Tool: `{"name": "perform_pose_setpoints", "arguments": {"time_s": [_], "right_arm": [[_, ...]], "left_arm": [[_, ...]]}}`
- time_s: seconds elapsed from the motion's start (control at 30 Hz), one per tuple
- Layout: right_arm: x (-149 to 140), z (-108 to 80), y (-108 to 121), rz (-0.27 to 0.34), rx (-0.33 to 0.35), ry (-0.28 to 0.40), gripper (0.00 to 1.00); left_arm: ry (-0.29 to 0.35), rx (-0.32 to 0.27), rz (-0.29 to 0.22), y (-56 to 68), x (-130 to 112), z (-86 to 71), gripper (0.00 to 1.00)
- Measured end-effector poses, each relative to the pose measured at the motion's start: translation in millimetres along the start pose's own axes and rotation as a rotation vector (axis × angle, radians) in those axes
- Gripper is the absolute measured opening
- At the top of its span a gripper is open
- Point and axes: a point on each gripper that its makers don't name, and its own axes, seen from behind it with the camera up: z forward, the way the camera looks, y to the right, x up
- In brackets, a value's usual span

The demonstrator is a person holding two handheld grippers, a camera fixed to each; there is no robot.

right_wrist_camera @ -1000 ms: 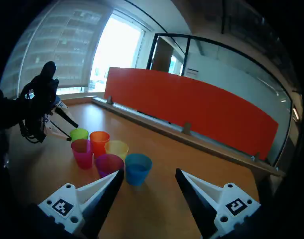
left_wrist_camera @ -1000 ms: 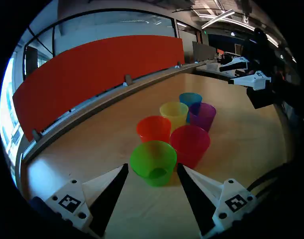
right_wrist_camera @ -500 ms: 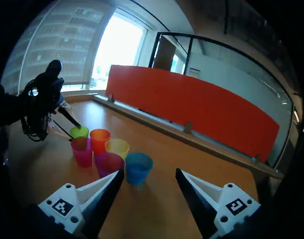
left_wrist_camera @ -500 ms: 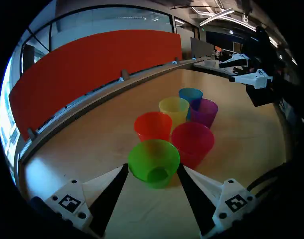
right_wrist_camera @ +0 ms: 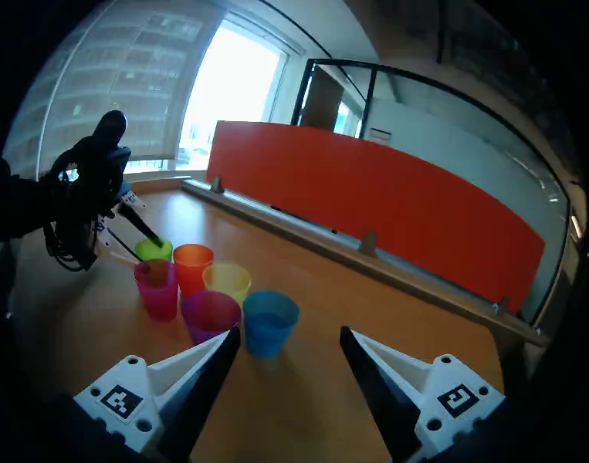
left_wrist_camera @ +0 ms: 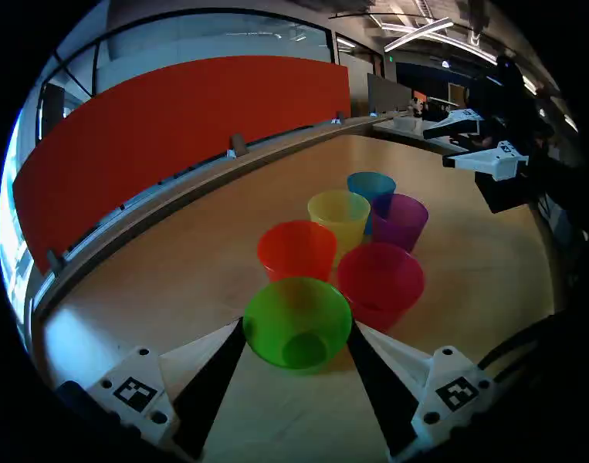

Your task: Pour water

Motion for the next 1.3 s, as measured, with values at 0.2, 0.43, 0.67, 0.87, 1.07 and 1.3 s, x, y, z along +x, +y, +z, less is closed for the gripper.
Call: {"name": "perform_pose_setpoints", "arguments": {"time_s": [0.2, 0.43, 0.67, 0.87, 1.07, 1.3], "right_arm": [[-1.1, 4.2, 2.1, 0.003, -0.002, -0.002, 1.0], [0.3, 7.6, 1.9, -0.001, 0.002, -0.002, 1.0], [-2.7, 14.5, 1.5, -0.007, 0.013, -0.017, 1.0], [-10.8, 25.6, 2.3, 0.005, 0.023, -0.043, 1.0], [-18.0, 36.4, 0.7, 0.007, 0.042, -0.072, 1.0], [-26.1, 49.7, -2.5, -0.002, 0.068, -0.106, 1.0]], "left_arm": [[-0.007, 0.003, 0.003, -1.3, -3.2, 3.2, 0.9], [0.004, -0.002, -0.013, 0.5, -1.4, 4.3, 0.88], [0.032, -0.001, -0.025, 1.3, 6.8, 1.8, 0.87], [0.042, 0.007, -0.023, 2.6, 7.2, -3.2, 0.87], [0.041, 0.015, -0.025, 3.2, 3.0, -10.9, 0.87], [0.052, 0.027, -0.033, 4.2, 3.1, -25.5, 0.87]]}}
